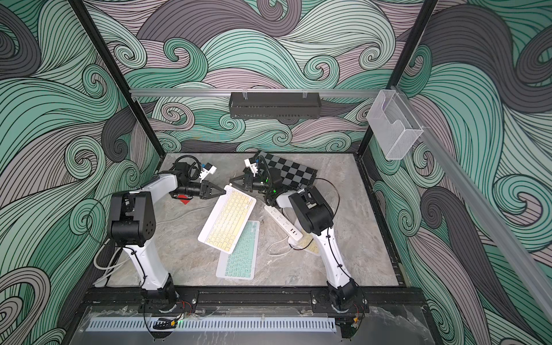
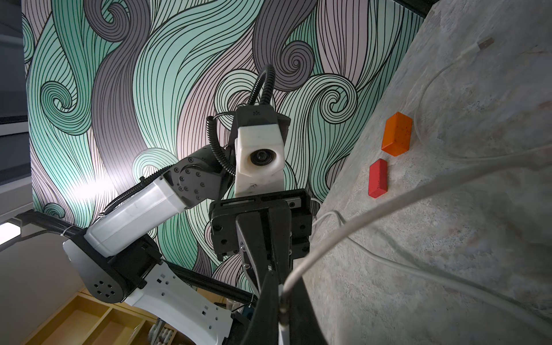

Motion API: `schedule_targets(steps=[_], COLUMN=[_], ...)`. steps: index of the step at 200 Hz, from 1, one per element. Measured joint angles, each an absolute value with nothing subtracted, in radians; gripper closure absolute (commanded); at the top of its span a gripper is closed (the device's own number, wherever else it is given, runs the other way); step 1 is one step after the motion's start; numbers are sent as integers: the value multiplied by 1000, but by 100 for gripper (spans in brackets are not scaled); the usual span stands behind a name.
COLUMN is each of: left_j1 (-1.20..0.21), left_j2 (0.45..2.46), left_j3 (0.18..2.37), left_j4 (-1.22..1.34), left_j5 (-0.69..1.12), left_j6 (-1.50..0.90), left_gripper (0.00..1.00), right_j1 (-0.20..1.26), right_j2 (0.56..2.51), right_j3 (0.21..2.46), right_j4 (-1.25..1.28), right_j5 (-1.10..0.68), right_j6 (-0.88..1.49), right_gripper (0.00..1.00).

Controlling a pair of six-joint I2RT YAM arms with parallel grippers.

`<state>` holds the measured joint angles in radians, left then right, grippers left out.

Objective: Unplug the wireless keyboard
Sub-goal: Remove the power cord from the keyboard.

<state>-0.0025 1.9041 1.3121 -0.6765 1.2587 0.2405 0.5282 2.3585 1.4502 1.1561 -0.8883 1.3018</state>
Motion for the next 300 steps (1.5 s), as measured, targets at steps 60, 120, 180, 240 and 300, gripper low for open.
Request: schedule_targets(steps=[60,120,180,240,300], left_j1=[-15,-25,-49,-45,-81], left_j2=[1857,1824,1760,1730,1725], left_j3=[1276,1260,1184,1143,1052], left_j4=[-545,-470,-270,-126,-212], left_j5=[1220,1178,1153,1142,1151], left_j6=[155,122,-13,-105,-130], left_gripper=[100,100,100,100,100], right_j1=[522,528,532,530,422], right_j2=[2346,2309,2246,2277,2251], right_j3=[1436,1399,1331,1408,1453], right_j4=[1178,1183,1193,1196,1242], right_j5=[-803,-715,-617,-537,-286], right_j6=[1294,1205,1125,1216,1238], right_gripper=[100,100,100,100,100])
